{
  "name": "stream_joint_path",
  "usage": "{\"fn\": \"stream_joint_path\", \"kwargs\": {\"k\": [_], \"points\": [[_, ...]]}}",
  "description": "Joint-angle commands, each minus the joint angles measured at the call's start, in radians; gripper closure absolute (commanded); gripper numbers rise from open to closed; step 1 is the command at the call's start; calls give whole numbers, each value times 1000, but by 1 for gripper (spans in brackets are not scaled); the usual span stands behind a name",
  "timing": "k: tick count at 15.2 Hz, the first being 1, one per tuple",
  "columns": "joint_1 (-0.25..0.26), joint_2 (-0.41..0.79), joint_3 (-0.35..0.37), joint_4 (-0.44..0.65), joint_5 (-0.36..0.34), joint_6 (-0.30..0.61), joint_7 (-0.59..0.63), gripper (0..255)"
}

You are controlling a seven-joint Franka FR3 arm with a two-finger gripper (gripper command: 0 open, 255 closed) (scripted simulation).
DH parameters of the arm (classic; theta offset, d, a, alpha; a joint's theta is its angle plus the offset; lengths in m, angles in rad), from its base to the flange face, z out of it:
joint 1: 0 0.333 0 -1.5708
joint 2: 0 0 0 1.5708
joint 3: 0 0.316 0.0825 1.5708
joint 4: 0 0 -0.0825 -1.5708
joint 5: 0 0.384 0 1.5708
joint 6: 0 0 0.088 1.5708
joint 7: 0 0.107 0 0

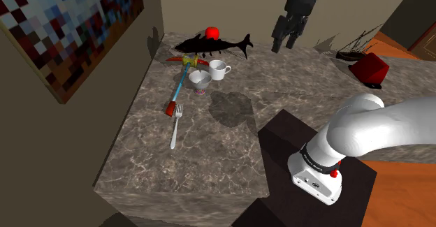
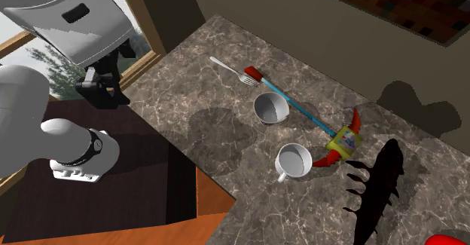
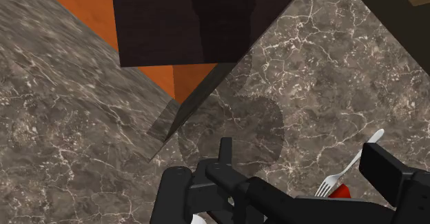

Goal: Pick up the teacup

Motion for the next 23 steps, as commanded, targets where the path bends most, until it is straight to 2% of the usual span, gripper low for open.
{"fn": "stream_joint_path", "kwargs": {"k": [1, 7, 12, 18, 23], "points": [[0, 0, 0, 0, 0, 0, 0, 0], [10, 137, -31, -58, 27, 222, -58, 0], [26, 286, -57, -63, 66, 396, -117, 0], [52, 493, -85, -16, 141, 575, -203, 0], [70, 680, -99, 67, 232, 688, -291, 0]]}}
